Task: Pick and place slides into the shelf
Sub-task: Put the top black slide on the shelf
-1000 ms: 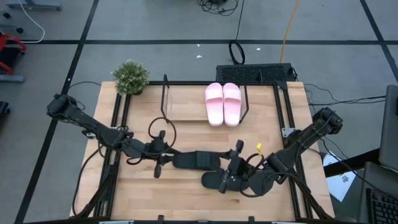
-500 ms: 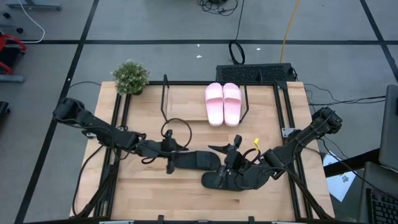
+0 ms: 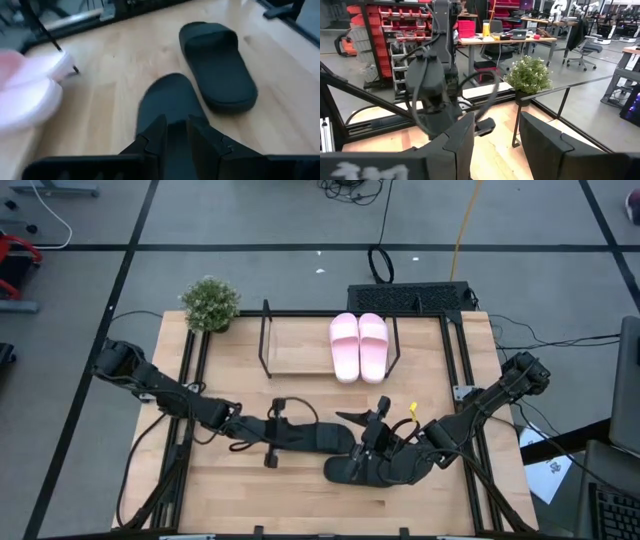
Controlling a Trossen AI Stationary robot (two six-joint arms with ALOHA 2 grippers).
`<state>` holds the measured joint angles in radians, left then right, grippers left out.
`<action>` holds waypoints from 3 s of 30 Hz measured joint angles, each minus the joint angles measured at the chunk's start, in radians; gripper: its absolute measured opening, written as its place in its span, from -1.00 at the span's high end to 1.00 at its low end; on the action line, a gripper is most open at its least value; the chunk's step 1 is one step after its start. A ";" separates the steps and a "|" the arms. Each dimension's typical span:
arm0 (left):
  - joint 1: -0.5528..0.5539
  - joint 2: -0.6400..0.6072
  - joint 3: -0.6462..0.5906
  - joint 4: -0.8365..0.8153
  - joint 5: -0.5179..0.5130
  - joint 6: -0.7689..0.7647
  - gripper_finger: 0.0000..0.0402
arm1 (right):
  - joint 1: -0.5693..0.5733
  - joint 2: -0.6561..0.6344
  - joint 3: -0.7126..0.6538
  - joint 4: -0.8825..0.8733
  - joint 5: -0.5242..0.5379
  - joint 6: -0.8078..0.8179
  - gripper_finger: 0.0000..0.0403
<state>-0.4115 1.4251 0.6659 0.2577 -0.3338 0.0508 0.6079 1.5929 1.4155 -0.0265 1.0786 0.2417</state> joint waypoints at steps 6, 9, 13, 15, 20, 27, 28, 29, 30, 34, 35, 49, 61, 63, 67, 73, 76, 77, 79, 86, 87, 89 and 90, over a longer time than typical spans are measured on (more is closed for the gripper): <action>-0.011 0.019 0.000 0.027 -0.007 0.107 0.63 | -0.006 0.000 0.000 0.004 0.036 0.000 0.28; -0.012 0.049 0.016 0.028 -0.008 0.133 0.63 | -0.007 0.000 0.000 0.007 0.052 0.000 0.28; -0.020 0.096 0.050 0.035 -0.009 0.197 0.63 | -0.013 0.001 0.000 0.015 0.052 0.000 0.28; -0.020 0.099 0.052 0.007 -0.007 0.229 0.63 | -0.018 0.001 0.000 0.027 0.052 0.000 0.28; -0.008 0.162 0.092 -0.017 0.002 0.244 0.49 | -0.024 0.001 0.000 0.062 0.051 -0.024 0.28; -0.014 0.204 0.113 -0.028 -0.035 0.342 0.19 | -0.024 0.001 0.000 0.067 0.048 -0.025 0.28; -0.014 0.204 0.113 -0.034 -0.039 0.359 0.17 | -0.024 0.001 0.000 0.066 0.048 -0.022 0.28; -0.014 0.204 0.114 -0.043 -0.039 0.368 0.16 | -0.024 0.001 0.000 0.066 0.048 -0.022 0.28; -0.014 0.204 0.114 -0.058 -0.039 0.375 0.15 | -0.024 0.001 0.000 0.066 0.048 -0.022 0.28; -0.015 0.219 0.113 -0.066 -0.093 0.408 0.14 | -0.024 0.001 0.000 0.067 0.047 -0.026 0.28; -0.016 0.219 0.113 -0.066 -0.103 0.419 0.14 | -0.024 0.001 0.000 0.067 0.048 -0.026 0.28; -0.016 0.226 0.114 -0.005 -0.115 0.560 0.14 | -0.027 0.001 0.000 0.064 0.050 -0.026 0.28; -0.014 0.303 0.114 0.076 -0.078 0.663 0.14 | -0.051 0.001 0.000 0.067 0.048 -0.026 0.28; -0.015 0.330 0.114 0.096 -0.117 0.687 0.14 | -0.052 0.001 0.000 0.067 0.048 -0.026 0.28; -0.014 0.351 0.114 0.162 -0.151 0.738 0.14 | -0.052 0.001 0.000 0.067 0.048 -0.021 0.28; -0.010 0.364 0.114 0.164 -0.089 0.756 0.15 | -0.052 0.001 0.000 0.067 0.047 -0.019 0.28; -0.006 0.382 0.113 0.157 -0.086 0.759 0.25 | -0.053 0.001 0.000 0.067 0.048 -0.019 0.28; -0.003 0.391 0.117 0.165 -0.084 0.759 0.31 | -0.055 0.001 0.000 0.067 0.047 -0.019 0.28; -0.001 0.409 0.127 0.168 -0.082 0.759 0.43 | -0.057 0.001 0.000 0.067 0.047 -0.019 0.28; 0.004 0.432 0.184 0.124 -0.156 0.755 0.93 | -0.058 0.001 0.000 0.068 0.047 -0.018 0.28; 0.004 0.432 0.196 0.108 -0.169 0.753 0.96 | -0.058 0.001 0.000 0.068 0.047 -0.018 0.28; -0.005 0.417 0.219 0.071 -0.213 0.755 0.96 | -0.058 0.001 0.000 0.068 0.047 -0.018 0.28; -0.008 0.411 0.233 0.049 -0.237 0.753 0.97 | -0.058 0.001 0.000 0.068 0.047 -0.018 0.28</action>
<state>-0.4199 1.8365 0.8990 0.3062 -0.5710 0.8039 0.5501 1.5936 1.4158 0.0412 1.1255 0.2237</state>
